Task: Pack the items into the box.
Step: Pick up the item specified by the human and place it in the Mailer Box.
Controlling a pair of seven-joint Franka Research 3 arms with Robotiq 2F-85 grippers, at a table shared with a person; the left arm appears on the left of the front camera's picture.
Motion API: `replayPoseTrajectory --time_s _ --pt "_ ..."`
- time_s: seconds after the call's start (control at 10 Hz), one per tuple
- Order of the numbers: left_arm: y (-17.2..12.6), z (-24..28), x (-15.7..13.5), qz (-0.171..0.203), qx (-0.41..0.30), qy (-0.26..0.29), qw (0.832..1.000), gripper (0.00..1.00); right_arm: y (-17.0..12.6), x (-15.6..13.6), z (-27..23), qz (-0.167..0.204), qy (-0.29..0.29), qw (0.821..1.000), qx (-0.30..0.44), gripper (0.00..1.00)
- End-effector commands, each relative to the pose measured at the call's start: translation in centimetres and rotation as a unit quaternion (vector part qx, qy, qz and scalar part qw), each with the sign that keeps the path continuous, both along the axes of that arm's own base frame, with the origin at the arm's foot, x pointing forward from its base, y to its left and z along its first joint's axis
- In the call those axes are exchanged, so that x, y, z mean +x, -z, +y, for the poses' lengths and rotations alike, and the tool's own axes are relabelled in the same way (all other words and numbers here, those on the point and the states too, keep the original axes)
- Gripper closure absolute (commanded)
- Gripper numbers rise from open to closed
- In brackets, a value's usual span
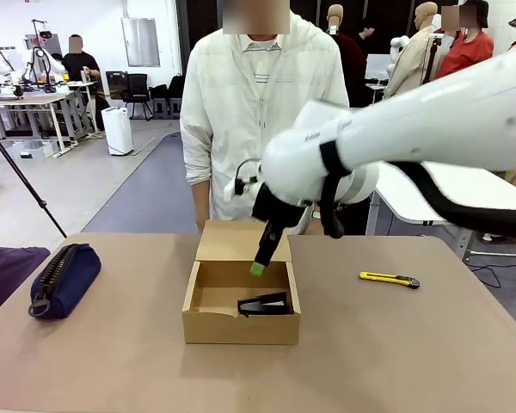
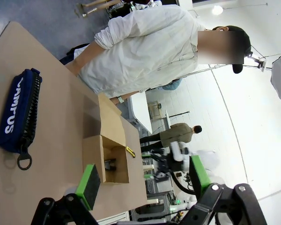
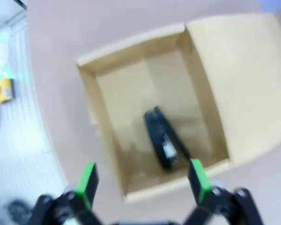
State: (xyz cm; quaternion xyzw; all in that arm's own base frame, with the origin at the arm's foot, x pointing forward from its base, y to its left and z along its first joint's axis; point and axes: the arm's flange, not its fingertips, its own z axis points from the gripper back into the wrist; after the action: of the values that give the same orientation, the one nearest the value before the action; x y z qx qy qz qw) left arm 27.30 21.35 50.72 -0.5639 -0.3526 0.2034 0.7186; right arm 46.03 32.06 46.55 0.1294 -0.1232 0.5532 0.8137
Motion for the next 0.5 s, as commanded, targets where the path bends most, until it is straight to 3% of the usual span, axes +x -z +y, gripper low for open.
replayPoseTrajectory --time_s 0.0,0.2,0.4 --pt "0.0 0.1 0.1 -0.014 -0.001 0.0 1.0 0.0 -4.7 -5.0 -5.1 0.079 0.148 0.985 0.03 0.0" --pt "0.0 0.1 0.1 -0.014 -0.001 0.0 1.0 0.0 -7.2 -8.3 -12.7 0.177 0.26 0.945 0.092 0.0" --pt "0.0 0.1 0.1 -0.014 -0.001 0.0 1.0 0.0 -8.2 -12.3 -21.9 0.25 0.319 0.886 0.227 0.0"
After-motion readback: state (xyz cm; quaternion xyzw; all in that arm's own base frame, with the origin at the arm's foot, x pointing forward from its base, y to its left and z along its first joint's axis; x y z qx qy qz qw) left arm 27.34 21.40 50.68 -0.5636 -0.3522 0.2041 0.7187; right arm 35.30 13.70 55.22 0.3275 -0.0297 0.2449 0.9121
